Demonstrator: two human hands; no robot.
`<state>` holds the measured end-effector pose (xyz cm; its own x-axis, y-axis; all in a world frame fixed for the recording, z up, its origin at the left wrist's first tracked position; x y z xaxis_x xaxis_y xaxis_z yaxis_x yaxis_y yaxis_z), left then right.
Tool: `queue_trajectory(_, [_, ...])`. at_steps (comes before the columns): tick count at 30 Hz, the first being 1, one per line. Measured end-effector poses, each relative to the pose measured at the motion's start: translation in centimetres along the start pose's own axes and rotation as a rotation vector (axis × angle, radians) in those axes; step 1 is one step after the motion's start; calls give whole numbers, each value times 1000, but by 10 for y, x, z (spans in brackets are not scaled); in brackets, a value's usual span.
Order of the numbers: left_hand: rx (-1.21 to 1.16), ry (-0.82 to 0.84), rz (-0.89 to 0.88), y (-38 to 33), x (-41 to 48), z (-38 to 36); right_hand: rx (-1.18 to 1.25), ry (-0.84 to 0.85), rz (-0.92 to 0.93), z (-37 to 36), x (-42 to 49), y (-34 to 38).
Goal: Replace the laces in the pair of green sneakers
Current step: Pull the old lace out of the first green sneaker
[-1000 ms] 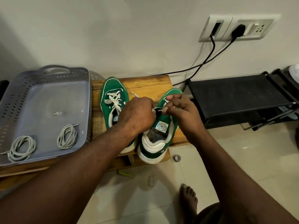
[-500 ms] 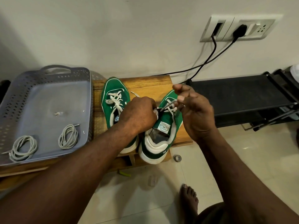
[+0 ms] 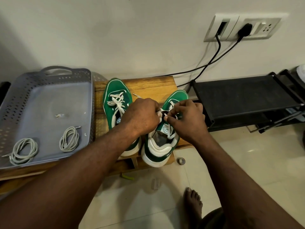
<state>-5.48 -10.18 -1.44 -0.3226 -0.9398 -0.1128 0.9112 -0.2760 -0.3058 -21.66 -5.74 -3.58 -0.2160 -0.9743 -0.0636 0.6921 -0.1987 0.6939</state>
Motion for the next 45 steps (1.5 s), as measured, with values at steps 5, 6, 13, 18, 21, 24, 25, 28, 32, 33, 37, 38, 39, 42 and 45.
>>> queue_trajectory(5, [24, -3, 23, 2, 0, 1, 985, 117, 207, 17, -3, 20])
queue_trajectory(6, [30, -10, 20, 2, 0, 1, 1153, 142, 264, 26, -3, 23])
queue_trajectory(13, [31, 15, 10, -1, -1, 4, 691, -77, -55, 18, 4, -8])
queue_trajectory(18, [0, 10, -45, -7, -7, 7, 77, 18, 7, 1, 1, -2])
queue_trajectory(21, [29, -8, -60, -9, -8, 7, 120, 42, 65, -2, -1, 3])
queue_trajectory(24, [75, -14, -46, -9, -8, 8, 770, 88, 137, 8, -1, 14])
queue_trajectory(25, [79, -14, -43, -9, -8, 8, 926, 63, 113, 15, -1, 14])
queue_trajectory(28, [51, -11, -32, -7, -8, 8, 821, -172, 38, 31, 4, 2])
queue_trajectory(32, [8, 21, -61, -12, -9, 9, 185, -311, -140, 35, 3, -18])
queue_trajectory(33, [4, 31, -80, -14, -9, 9, 156, -336, -82, 36, 2, -16])
queue_trajectory(37, [46, 80, -176, -21, -12, 4, 189, -92, 120, 28, -4, 5])
queue_trajectory(38, [65, 95, -188, -23, -12, 3, 128, -5, 135, 23, -6, 8])
queue_trajectory(39, [84, 109, -192, -23, -12, 2, 46, 50, 152, 18, -8, 10])
queue_trajectory(42, [118, 135, -189, -22, -12, 3, -62, 54, 113, 14, -9, 9])
queue_trajectory(45, [122, 127, -201, -25, -12, 2, 63, -22, 18, 18, -6, 1])
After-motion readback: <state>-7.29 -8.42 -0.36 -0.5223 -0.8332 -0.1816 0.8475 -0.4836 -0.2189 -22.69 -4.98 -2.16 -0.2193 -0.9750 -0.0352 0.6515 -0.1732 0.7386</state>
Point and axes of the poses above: each hand's wrist, its own x-axis towards the middle knuckle, its own z-axis out of the back of the hand, y = z × x, the point moved 4 cm from there along x, towards the middle knuckle, and after that the axes turned 11 degrees about x, right-handed, at the moved point
